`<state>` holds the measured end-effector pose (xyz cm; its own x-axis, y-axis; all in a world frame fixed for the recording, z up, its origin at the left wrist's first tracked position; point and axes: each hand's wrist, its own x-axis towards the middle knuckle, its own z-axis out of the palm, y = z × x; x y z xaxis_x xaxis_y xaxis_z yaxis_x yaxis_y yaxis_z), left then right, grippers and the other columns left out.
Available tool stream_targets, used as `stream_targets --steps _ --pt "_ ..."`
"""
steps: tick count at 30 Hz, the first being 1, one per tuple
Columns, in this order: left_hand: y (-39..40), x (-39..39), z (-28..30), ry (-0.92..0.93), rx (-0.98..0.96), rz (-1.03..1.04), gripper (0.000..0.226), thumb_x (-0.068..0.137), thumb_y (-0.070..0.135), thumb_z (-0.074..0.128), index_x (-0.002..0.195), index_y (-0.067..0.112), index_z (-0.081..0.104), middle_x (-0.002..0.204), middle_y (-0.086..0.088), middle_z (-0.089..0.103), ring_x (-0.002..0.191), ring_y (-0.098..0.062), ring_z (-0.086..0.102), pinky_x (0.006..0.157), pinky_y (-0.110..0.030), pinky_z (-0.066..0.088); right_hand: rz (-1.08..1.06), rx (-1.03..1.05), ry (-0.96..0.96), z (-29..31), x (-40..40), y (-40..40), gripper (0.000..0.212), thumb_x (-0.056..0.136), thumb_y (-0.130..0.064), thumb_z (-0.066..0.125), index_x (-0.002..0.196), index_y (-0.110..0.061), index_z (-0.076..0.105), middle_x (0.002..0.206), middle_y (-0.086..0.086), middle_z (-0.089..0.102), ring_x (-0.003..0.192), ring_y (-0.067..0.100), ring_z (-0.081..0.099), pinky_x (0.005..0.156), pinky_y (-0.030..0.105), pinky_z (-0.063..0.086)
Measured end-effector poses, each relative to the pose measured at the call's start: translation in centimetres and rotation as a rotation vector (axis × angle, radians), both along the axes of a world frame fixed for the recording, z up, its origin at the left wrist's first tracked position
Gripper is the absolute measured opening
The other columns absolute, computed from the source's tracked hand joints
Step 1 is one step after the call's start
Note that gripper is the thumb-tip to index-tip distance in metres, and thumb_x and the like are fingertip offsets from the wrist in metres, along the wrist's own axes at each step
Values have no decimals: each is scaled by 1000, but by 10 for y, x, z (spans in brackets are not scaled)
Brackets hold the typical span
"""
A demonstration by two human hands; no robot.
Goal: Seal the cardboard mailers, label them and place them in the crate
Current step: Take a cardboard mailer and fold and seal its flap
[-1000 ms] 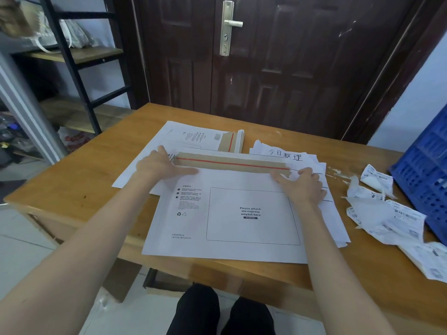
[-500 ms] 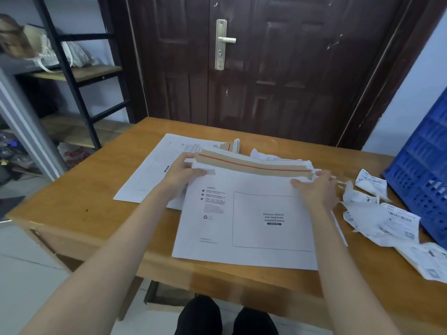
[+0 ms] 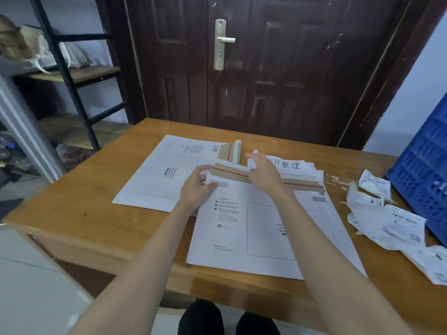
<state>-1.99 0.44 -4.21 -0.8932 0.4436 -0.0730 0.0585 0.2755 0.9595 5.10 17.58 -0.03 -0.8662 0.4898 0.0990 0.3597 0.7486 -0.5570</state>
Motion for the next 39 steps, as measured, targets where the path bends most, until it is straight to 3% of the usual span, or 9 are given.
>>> stream_targets --steps 7,11,18,23,27,31,34,36,39 --pt "1 0 -3 42 -31 35 57 65 37 73 117 38 51 107 0 68 97 -17 66 90 -45 53 -37 -111 -1 -14 -20 -10 51 89 -5 43 138 -20 46 134 6 38 109 28 54 98 37 43" --pt "3 -2 -5 66 -50 65 57 72 31 72 123 36 48 110 -1 65 99 -19 64 92 -44 52 -22 -125 182 -18 -9 -19 34 89 -1 46 110 -20 65 108 -1 37 87 16 51 88 28 45" --pt "5 -2 -7 138 -64 66 39 83 22 68 118 32 53 100 4 66 90 -15 65 85 -41 54 8 -3 248 -61 22 -50 35 89 -6 50 122 -13 62 121 -1 37 96 16 53 81 31 49" --pt "6 0 3 -23 15 116 33 68 44 49 96 31 60 102 6 63 95 -15 59 87 -35 48 -17 38 283 -70 25 -57 35 92 -9 47 123 -15 62 122 -1 38 96 18 55 74 32 50" --pt "9 -6 3 -47 -40 134 48 62 61 66 97 31 56 104 1 64 97 -22 63 91 -45 51 -6 83 274 -70 26 -58 37 94 -9 45 126 -14 60 124 0 38 103 17 52 77 27 46" --pt "12 -10 -2 -37 -141 154 53 68 34 83 109 27 51 100 3 64 93 -21 63 84 -35 53 -32 212 267 -71 27 -59 35 92 -11 47 122 -18 65 120 2 49 107 24 43 89 33 44" --pt "16 -12 0 -4 -177 178 49 70 25 81 105 25 47 81 9 59 86 -19 60 70 -27 47 -107 398 288 -72 27 -59 30 85 -14 54 105 -24 74 98 -2 61 88 28 47 78 40 45" --pt "18 -12 2 -5 -206 192 50 70 24 82 104 24 45 86 5 60 87 -20 60 72 -28 47 -142 466 297 -73 28 -60 25 79 -15 61 96 -25 76 87 -2 63 81 29 48 72 40 44" --pt "21 -13 4 -24 -215 212 51 69 23 83 105 22 47 95 1 59 90 -21 59 76 -28 45 -69 497 328 -73 26 -60 30 77 -6 61 100 -20 74 98 -4 65 93 27 49 80 34 34"
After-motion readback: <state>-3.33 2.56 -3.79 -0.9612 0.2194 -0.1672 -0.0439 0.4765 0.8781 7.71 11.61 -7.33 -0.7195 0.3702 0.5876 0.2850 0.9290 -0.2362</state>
